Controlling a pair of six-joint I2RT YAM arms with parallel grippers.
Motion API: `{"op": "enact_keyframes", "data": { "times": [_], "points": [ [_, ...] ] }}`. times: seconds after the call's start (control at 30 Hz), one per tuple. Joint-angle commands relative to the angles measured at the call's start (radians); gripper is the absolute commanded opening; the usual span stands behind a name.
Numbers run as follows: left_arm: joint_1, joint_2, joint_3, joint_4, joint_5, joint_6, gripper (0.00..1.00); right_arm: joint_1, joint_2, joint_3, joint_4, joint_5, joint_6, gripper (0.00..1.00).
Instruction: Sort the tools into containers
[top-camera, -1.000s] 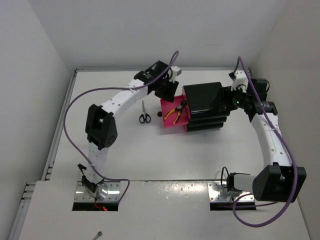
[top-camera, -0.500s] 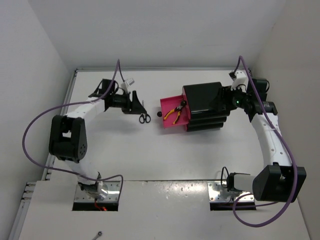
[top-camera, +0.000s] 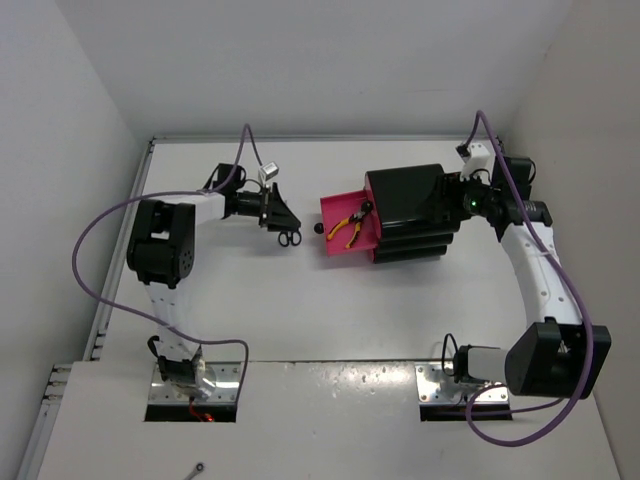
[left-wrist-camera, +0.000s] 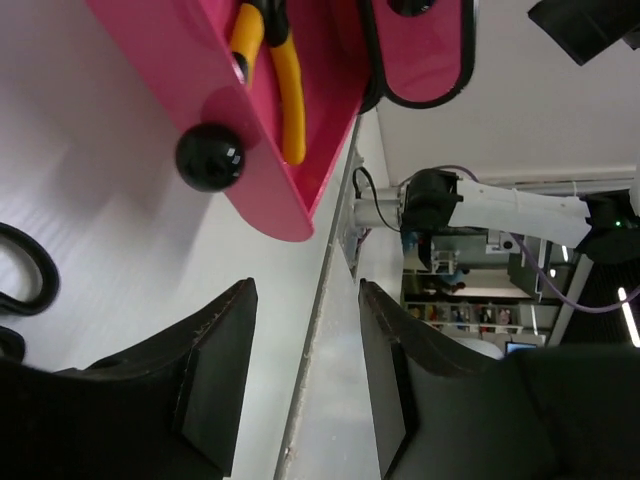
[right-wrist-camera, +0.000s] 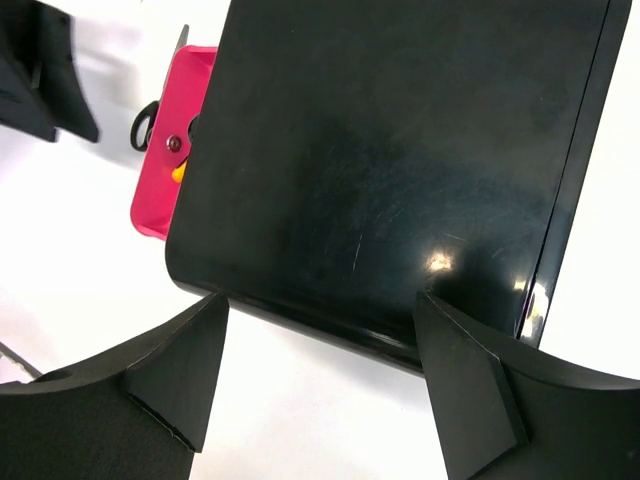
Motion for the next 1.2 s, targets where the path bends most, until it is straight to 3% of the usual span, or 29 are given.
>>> {"op": "enact_keyframes", "data": {
  "times": [0.0, 0.37, 1.17],
  "points": [
    [-0.009, 0.076, 0.053, 0.012, 0.064, 0.013, 0.51, 0.007, 0.005, 0.005, 0.029, -0.02, 0.01, 0.75],
    [-0.027, 0.209, 0.182, -0.041, 0.119, 0.044, 0.58, 0.007, 0.036, 0.005, 0.029, -0.02, 0.001, 0.75],
    [-0.112, 0.338, 0.348, -0.127, 0.156, 0.099, 0.58, 0.007, 0.063, 0.014, 0.029, -0.011, -0.008, 0.75]
  ]
}}
